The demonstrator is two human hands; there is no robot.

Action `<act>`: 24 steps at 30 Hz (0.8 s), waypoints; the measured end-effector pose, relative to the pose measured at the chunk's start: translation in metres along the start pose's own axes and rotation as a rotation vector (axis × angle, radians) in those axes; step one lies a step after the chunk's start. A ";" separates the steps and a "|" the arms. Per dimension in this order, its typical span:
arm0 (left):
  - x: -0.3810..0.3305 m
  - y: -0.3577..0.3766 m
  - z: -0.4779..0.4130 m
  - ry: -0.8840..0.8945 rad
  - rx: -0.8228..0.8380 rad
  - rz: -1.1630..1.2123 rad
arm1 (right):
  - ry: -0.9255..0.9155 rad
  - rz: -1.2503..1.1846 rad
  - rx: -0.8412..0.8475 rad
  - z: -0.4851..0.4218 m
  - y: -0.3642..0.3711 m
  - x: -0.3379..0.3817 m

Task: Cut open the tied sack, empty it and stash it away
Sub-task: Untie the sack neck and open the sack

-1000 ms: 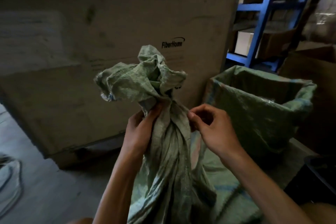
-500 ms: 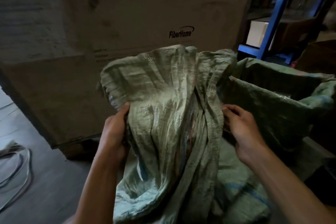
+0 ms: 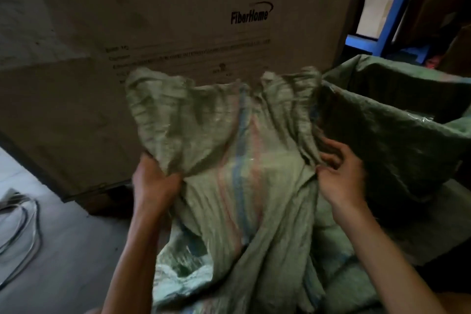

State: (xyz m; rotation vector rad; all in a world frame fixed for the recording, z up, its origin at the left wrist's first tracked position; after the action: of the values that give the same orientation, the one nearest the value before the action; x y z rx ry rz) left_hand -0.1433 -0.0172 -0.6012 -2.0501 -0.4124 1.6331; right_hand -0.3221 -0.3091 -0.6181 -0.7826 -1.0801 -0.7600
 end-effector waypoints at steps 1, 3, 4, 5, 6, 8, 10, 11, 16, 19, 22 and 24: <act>0.010 -0.007 -0.002 -0.055 -0.067 -0.006 | 0.035 -0.016 -0.029 -0.009 -0.004 -0.008; 0.026 -0.011 -0.005 -0.147 -0.131 0.033 | 0.098 -0.035 -0.010 -0.022 0.002 -0.027; 0.033 -0.007 -0.007 -0.188 -0.130 0.088 | 0.120 -0.038 0.006 -0.026 0.008 -0.035; 0.039 0.000 -0.009 -0.236 -0.121 0.171 | 0.154 -0.048 0.024 -0.028 0.014 -0.044; 0.041 0.008 -0.011 -0.282 -0.103 0.255 | 0.206 -0.065 0.051 -0.029 0.021 -0.052; 0.031 0.023 -0.009 -0.362 -0.059 0.402 | 0.380 -0.136 0.132 -0.027 0.030 -0.063; 0.016 0.028 -0.006 -0.410 -0.031 0.473 | 0.551 -0.240 0.223 -0.018 0.036 -0.061; 0.007 0.026 -0.004 -0.411 -0.032 0.484 | 0.599 -0.277 0.259 -0.011 0.037 -0.054; -0.061 -0.018 0.004 -0.325 0.000 0.415 | 0.484 -0.169 0.135 0.046 0.019 0.013; -0.117 -0.057 0.009 -0.217 0.089 0.314 | 0.298 -0.050 0.063 0.088 -0.007 0.078; -0.188 -0.109 0.012 -0.111 0.111 0.248 | 0.231 -0.082 0.046 0.132 -0.031 0.154; -0.242 -0.146 0.011 -0.043 0.127 0.234 | 0.221 -0.126 0.052 0.162 -0.042 0.209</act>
State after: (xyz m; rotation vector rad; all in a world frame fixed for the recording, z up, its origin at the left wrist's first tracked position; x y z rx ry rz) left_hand -0.2028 -0.0171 -0.3248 -2.0317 -0.0807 1.7917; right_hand -0.3716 -0.2249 -0.3688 -0.5754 -0.9517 -0.9002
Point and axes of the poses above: each hand's wrist, its own z-axis away from the middle knuckle, its own y-axis out of the palm, x = y × z, the point moved 7 cm from there along -z, towards the middle knuckle, and after that the axes turned 13 degrees about y, right-handed, at the moved point
